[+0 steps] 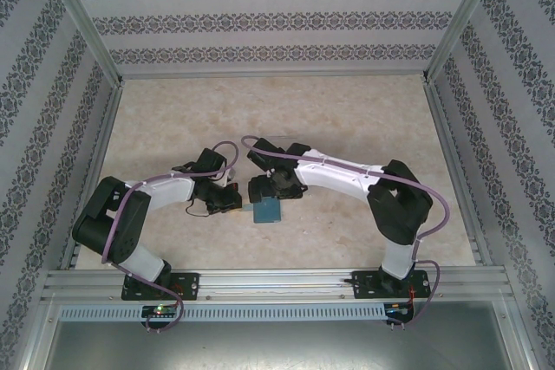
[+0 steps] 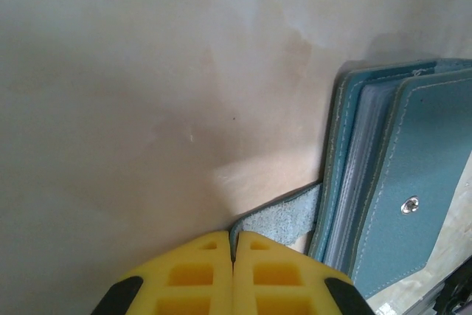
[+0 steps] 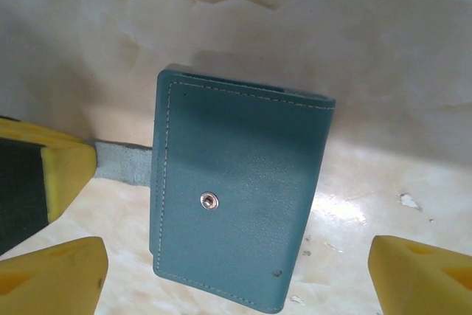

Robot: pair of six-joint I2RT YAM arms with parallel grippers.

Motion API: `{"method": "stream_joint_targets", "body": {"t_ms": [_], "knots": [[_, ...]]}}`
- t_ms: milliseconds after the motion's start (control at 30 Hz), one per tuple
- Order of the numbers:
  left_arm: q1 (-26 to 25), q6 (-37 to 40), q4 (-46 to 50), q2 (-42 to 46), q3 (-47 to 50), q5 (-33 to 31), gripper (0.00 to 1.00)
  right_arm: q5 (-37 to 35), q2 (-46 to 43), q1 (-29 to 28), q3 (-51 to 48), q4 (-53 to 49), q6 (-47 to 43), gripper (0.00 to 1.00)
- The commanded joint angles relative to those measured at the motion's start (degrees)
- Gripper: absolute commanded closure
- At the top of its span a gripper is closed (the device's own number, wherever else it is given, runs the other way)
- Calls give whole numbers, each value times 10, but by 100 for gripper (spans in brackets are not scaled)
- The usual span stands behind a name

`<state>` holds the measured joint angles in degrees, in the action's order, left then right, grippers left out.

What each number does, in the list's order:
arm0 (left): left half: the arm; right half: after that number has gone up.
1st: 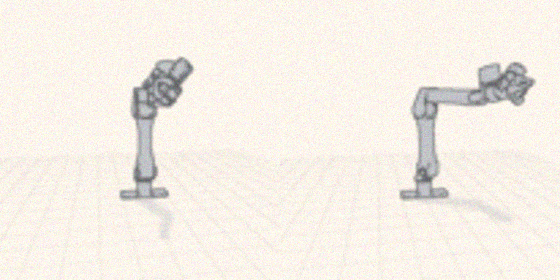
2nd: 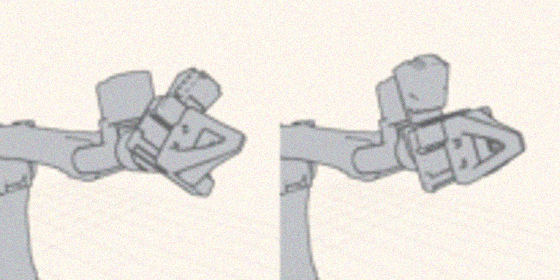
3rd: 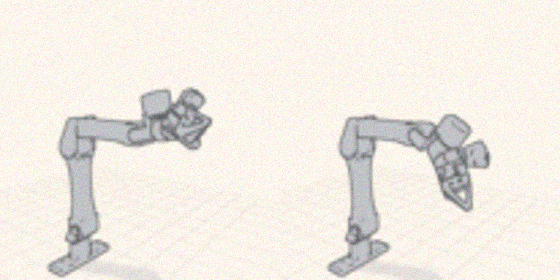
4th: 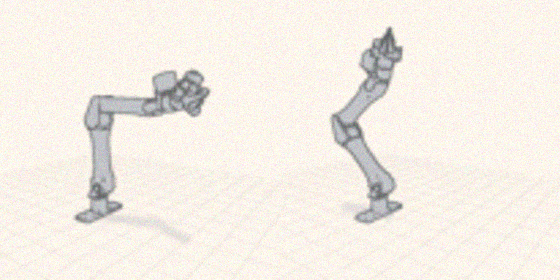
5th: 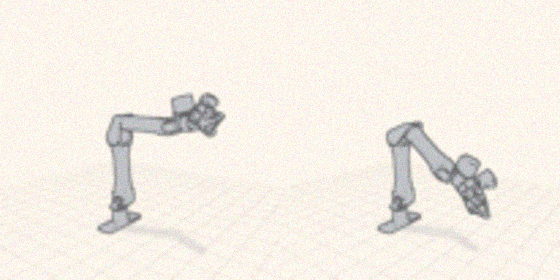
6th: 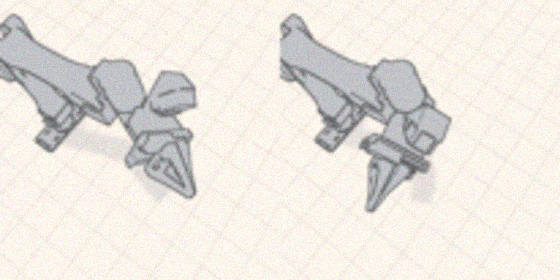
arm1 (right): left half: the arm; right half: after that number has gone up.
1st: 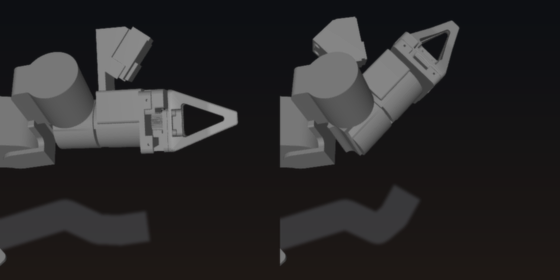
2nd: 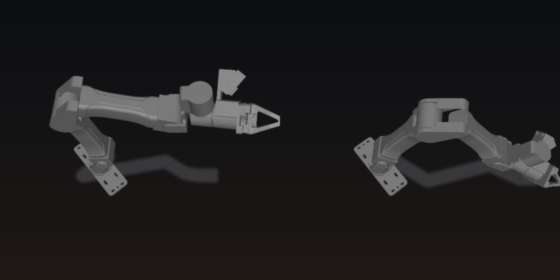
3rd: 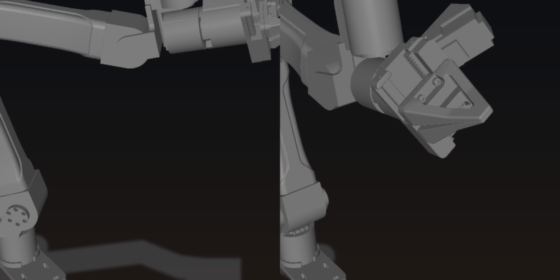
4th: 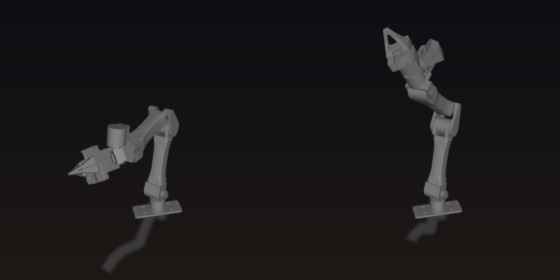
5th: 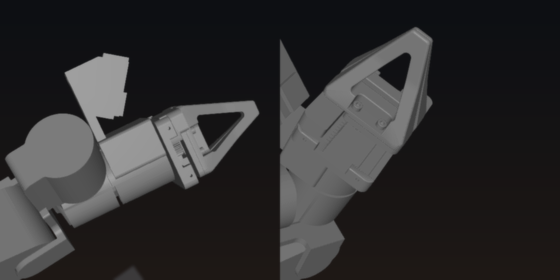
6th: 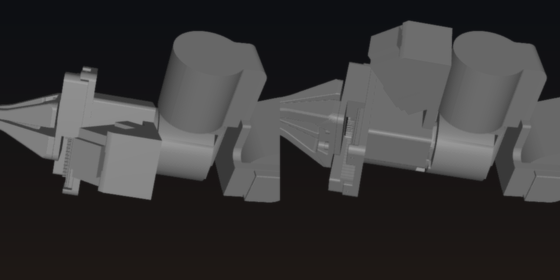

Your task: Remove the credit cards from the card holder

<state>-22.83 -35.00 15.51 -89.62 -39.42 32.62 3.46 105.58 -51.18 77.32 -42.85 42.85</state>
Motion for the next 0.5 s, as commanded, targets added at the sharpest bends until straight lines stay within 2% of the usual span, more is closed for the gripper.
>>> {"method": "stream_joint_targets", "body": {"t_ms": [0,467], "knots": [[-9,6,-46,-34,25,7,97,-14,25,-8,29,-30,-10,3],[-5,24,-31,-33,19,9,99,-30,100,-12,77,-54,-12,3]]}}
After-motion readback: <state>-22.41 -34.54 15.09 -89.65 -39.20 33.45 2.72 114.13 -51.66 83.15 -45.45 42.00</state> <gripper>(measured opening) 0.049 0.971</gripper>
